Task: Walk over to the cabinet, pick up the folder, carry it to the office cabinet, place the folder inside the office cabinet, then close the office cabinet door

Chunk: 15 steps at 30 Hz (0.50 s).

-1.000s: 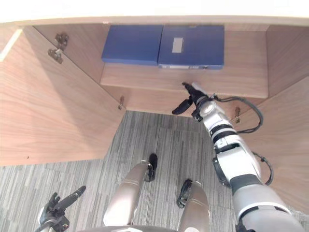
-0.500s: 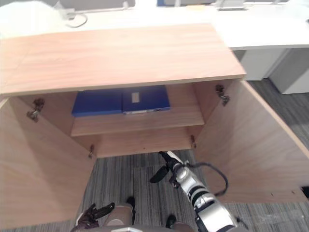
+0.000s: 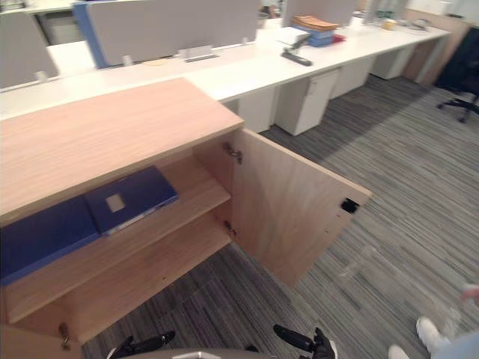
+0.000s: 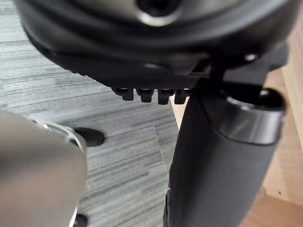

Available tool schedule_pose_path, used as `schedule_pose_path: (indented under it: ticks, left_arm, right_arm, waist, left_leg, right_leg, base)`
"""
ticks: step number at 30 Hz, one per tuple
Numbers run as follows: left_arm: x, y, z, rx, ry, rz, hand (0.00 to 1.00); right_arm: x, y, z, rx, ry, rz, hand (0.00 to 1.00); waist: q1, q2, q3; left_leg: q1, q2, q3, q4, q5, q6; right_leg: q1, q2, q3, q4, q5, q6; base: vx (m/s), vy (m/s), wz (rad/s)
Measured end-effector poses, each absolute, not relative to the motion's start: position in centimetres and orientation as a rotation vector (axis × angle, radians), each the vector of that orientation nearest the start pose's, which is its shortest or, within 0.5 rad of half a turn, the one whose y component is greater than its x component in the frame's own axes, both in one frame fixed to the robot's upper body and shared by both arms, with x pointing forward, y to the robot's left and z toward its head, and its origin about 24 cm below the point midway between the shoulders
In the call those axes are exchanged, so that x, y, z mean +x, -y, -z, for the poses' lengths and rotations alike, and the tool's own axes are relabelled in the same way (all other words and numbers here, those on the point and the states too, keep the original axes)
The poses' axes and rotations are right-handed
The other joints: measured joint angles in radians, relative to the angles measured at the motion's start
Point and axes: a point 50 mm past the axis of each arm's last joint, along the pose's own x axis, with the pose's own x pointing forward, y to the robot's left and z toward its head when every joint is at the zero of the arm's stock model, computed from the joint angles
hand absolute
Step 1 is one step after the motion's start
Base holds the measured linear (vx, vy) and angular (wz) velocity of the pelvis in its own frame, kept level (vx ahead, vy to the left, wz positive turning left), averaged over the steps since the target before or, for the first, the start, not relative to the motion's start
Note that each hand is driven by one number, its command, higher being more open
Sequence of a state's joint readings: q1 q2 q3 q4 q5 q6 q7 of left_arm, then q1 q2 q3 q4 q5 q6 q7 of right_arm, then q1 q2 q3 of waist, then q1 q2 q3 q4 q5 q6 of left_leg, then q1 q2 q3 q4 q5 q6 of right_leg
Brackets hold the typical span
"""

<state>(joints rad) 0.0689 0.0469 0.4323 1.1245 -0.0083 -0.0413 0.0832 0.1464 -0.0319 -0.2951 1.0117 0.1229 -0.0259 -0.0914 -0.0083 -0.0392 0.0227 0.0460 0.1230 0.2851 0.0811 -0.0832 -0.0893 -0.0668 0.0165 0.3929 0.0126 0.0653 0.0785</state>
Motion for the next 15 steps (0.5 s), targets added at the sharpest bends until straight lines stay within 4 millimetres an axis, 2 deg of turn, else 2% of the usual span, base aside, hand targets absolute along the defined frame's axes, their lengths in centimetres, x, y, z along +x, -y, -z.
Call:
schedule_pose_path:
  ticks: [3,4,5,6,7,8,9,10,12,15]
  left_arm:
    - [7.7,-21.1,16.6,-0.192,-1.121,-0.525,1.0]
    - [7.7,-20.9,16.6,-0.202,-1.118,-0.523,1.0]
    - [7.8,-20.6,16.6,-0.228,-1.116,-0.537,1.0]
    - [7.6,-20.3,16.7,-0.246,-1.12,-0.548,1.0]
    - [7.4,-20.6,16.7,-0.259,-1.119,-0.571,1.0]
    - [7.1,-20.9,16.7,-0.275,-1.117,-0.601,1.0]
    - [7.0,-21.1,16.7,-0.281,-1.115,-0.617,1.0]
    - [6.2,-20.8,16.8,-0.304,-1.122,-0.642,1.0]
    - [5.0,-20.6,16.9,-0.339,-1.138,-0.684,1.0]
    - [3.1,-21.1,17.1,-0.345,-1.175,-0.726,1.0]
  right_arm:
    - [6.8,20.7,16.1,0.214,-1.084,0.532,1.0]
    - [7.4,20.9,15.9,0.213,-1.06,0.536,1.0]
    - [8.6,21.2,15.4,0.216,-1.013,0.541,1.0]
    - [9.1,21.3,15.2,0.215,-0.993,0.539,1.0]
    - [9.7,21.2,15.0,0.214,-0.972,0.537,1.0]
    - [9.6,21.3,15.0,0.208,-0.974,0.547,1.0]
    - [9.4,21.5,14.9,0.202,-0.975,0.554,1.0]
    - [9.3,22.1,14.7,0.192,-0.964,0.574,1.0]
    - [10.4,23.0,14.0,0.175,-0.906,0.596,1.0]
    - [12.0,24.1,13.2,0.149,-0.858,0.595,1.0]
  waist:
    - [-0.001,0.011,0.012]
    - [0.008,0.024,0.021]
    - [0.021,0.037,0.033]
    - [0.026,0.049,0.041]
    - [0.025,0.044,0.051]
    - [0.025,0.038,0.053]
    - [0.025,0.041,0.052]
    - [0.026,0.055,0.037]
    - [0.034,0.078,0.014]
    - [0.051,0.079,0.0]
  left_leg:
    - [0.016,0.022,0.093,0.055,-0.035,-0.001]
    - [0.018,0.044,0.141,0.073,-0.042,0.006]
    - [0.029,0.066,0.194,0.091,-0.049,0.009]
    - [0.033,0.074,0.218,0.099,-0.052,0.008]
    - [0.04,0.081,0.241,0.124,-0.065,0.001]
    - [0.052,0.089,0.244,0.147,-0.082,-0.011]
    - [0.063,0.095,0.244,0.151,-0.087,-0.016]
    - [0.076,0.108,0.246,0.141,-0.09,-0.021]
    - [0.078,0.119,0.239,0.101,-0.089,-0.032]
    - [0.079,0.117,0.18,0.043,-0.08,-0.032]
  right_leg:
    - [-0.008,0.021,0.067,-0.005,0.017,-0.007]
    - [-0.034,0.009,-0.013,0.01,-0.005,-0.046]
    - [-0.061,-0.032,-0.198,0.045,-0.037,-0.086]
    - [-0.083,-0.063,-0.301,0.079,-0.038,-0.085]
    - [-0.112,-0.143,-0.503,0.16,-0.038,-0.086]
    - [-0.103,-0.18,-0.609,0.205,-0.027,-0.076]
    - [-0.094,-0.179,-0.612,0.213,-0.032,-0.056]
    - [-0.086,-0.153,-0.613,0.206,-0.039,-0.041]
    - [-0.084,-0.111,-0.607,0.149,-0.029,-0.032]
    - [-0.036,-0.05,-0.587,0.0,0.043,-0.041]
  base:
    - [-0.08,0.037,-0.95]
    - [-0.07,0.012,-1.19]
    - [-0.07,0.02,-1.27]
    - [-0.04,0.051,-1.1]
    - [-0.02,0.016,-0.57]
    - [0.0,-0.009,-0.33]
    - [0.04,-0.107,-0.1]
    - [0.06,-0.118,-0.13]
    - [0.06,-0.113,-0.31]
    - [0.06,-0.084,-0.42]
